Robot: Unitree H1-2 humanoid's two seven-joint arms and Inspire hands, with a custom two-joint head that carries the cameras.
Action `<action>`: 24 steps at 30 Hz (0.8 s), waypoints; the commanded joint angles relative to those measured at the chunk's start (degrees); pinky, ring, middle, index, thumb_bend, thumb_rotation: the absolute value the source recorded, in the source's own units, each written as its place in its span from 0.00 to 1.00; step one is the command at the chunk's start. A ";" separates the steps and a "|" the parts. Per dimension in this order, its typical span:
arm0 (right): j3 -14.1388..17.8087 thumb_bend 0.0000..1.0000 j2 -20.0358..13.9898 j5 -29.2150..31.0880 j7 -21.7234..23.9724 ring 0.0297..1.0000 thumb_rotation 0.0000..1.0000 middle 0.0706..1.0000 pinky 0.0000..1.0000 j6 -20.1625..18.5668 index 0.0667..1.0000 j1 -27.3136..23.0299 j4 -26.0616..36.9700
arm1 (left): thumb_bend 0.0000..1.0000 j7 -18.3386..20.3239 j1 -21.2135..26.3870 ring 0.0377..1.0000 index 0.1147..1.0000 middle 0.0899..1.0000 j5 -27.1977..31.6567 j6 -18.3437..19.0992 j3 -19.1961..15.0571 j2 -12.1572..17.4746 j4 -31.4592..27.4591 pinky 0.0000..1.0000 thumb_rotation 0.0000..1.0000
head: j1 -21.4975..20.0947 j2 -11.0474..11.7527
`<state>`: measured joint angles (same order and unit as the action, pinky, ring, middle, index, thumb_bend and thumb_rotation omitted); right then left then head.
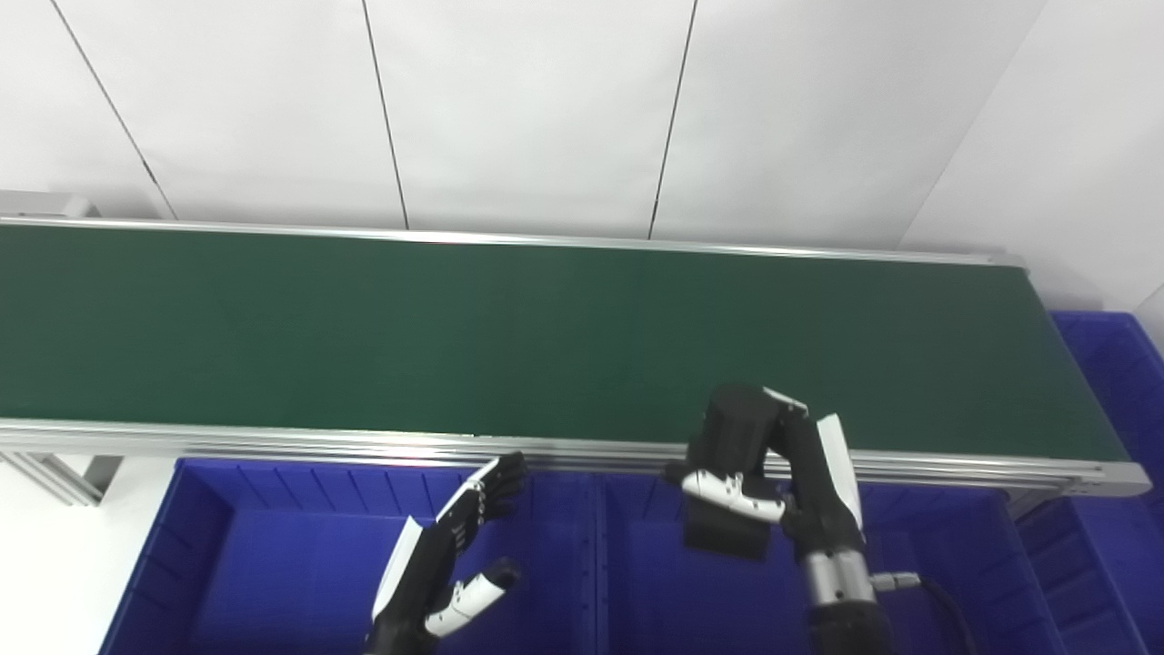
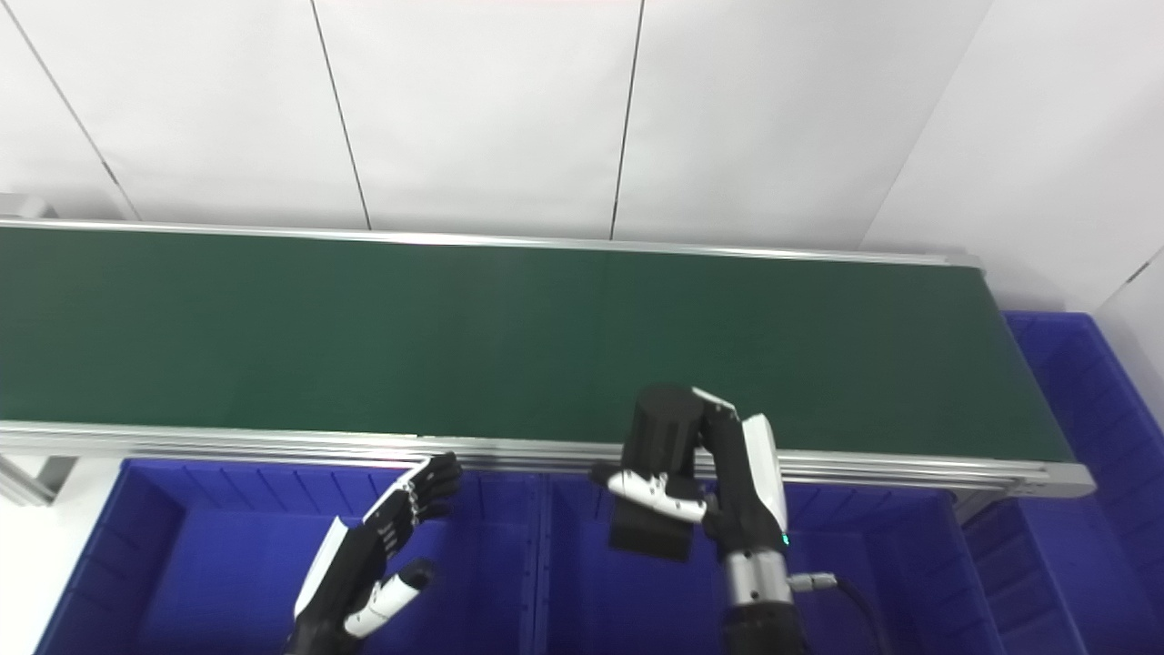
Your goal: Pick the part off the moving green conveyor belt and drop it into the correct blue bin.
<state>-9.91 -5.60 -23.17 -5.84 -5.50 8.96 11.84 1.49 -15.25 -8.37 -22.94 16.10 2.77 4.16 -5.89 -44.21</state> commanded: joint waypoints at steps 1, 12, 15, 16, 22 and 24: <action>-0.21 0.51 -0.35 -1.08 0.94 0.38 0.00 0.46 0.26 -0.98 0.46 0.57 0.92 | 0.71 0.39 1.34 0.86 0.87 0.88 -0.01 -0.88 -0.29 -0.79 -1.02 0.81 0.81 | 0.16 0.29; -1.84 0.51 -0.85 -4.09 -0.83 0.34 0.00 0.41 0.17 3.13 0.48 2.21 -8.14 | 0.71 -0.54 0.28 0.84 0.86 0.86 -1.62 -1.89 -1.67 -1.66 -0.63 0.80 0.82 | 1.62 1.57; -1.78 0.51 -0.71 -4.09 -0.52 0.33 0.00 0.40 0.16 1.73 0.48 2.24 -9.18 | 0.73 0.02 -0.05 0.85 0.86 0.86 -0.61 -1.90 -1.76 -1.75 -0.71 0.80 0.81 | 1.04 2.49; -1.76 0.51 -0.67 -4.07 -0.40 0.33 0.00 0.40 0.16 1.38 0.48 2.27 -9.44 | 0.73 0.11 -0.06 0.85 0.86 0.86 -0.44 -2.16 -1.78 -1.76 -0.58 0.80 0.81 | 0.95 2.51; -2.01 0.50 -0.90 -4.40 2.14 0.69 0.10 0.69 0.63 -2.73 0.46 2.39 -9.18 | 0.72 -0.75 -0.28 0.84 0.86 0.85 -2.02 -2.94 -2.04 -1.97 -0.12 0.80 0.84 | 0.39 1.99; -2.17 0.54 -1.06 -5.11 2.56 0.76 0.07 0.76 0.70 -3.75 0.57 2.29 -8.86 | 0.72 -0.74 -0.22 0.84 0.85 0.85 -1.79 -3.13 -2.09 -2.12 0.04 0.80 0.84 | 0.17 1.93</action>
<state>-12.02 -6.43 -27.65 -3.37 -8.43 11.98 1.58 1.19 -15.61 -9.76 -24.12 14.05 1.14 5.06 -5.71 -42.19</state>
